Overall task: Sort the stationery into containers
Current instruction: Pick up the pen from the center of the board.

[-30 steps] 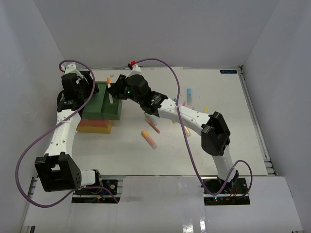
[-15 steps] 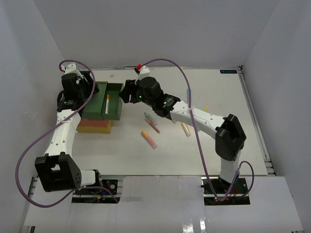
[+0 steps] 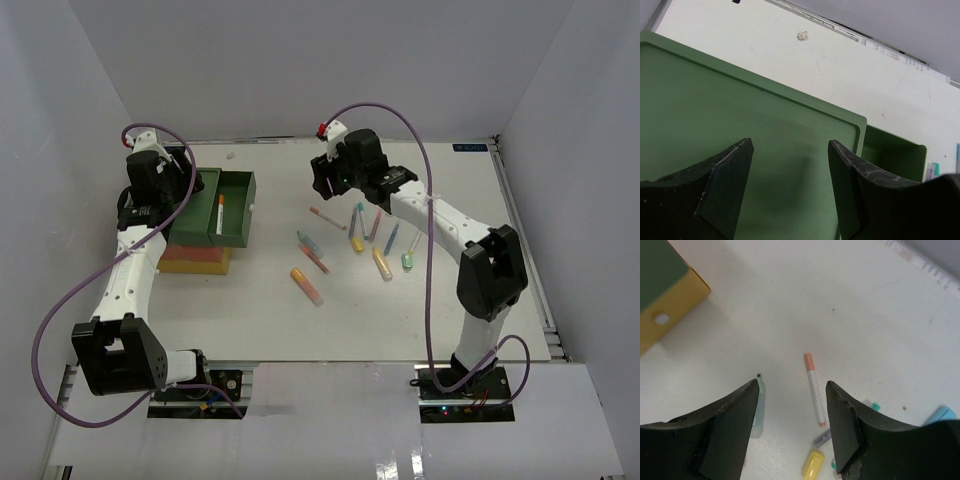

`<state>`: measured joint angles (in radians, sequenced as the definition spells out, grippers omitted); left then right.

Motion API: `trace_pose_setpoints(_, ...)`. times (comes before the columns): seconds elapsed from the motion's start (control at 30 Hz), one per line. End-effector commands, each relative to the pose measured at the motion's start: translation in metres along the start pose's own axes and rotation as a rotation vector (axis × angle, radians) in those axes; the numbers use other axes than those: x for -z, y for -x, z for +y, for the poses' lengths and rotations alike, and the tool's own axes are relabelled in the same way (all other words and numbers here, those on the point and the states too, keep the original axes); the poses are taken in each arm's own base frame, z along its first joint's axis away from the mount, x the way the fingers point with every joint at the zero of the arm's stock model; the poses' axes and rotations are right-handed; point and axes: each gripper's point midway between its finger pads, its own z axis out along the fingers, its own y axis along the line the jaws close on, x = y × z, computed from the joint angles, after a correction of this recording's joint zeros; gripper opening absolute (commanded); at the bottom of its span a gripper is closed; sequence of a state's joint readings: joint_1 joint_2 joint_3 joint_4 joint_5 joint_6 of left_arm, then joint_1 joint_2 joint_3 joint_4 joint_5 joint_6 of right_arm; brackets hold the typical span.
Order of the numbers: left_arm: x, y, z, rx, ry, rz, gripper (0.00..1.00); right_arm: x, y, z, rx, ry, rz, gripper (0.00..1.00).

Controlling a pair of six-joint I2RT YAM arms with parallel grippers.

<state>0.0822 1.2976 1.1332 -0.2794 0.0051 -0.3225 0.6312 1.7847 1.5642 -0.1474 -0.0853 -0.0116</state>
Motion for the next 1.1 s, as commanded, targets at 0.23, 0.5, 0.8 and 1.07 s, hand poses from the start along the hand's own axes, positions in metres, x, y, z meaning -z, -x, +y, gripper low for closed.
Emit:
trace_pose_setpoints(0.23,0.001,-0.032,0.006,0.011,0.011,0.109,0.73,-0.053,-0.107,-0.025,0.176,0.066,0.354,0.6)
trace_pose_setpoints(0.5,0.001,-0.034,0.006,0.016,0.01,0.119,0.73,-0.078,-0.149,-0.045,0.161,0.034,0.438,0.57)
trace_pose_setpoints(0.8,0.0,-0.035,0.006,0.015,0.01,0.122,0.73,-0.089,-0.172,-0.048,0.154,0.054,0.478,0.47)
trace_pose_setpoints(1.07,0.0,-0.035,0.005,0.01,0.006,0.124,0.73,-0.083,-0.18,-0.046,0.133,0.055,0.497,0.25)
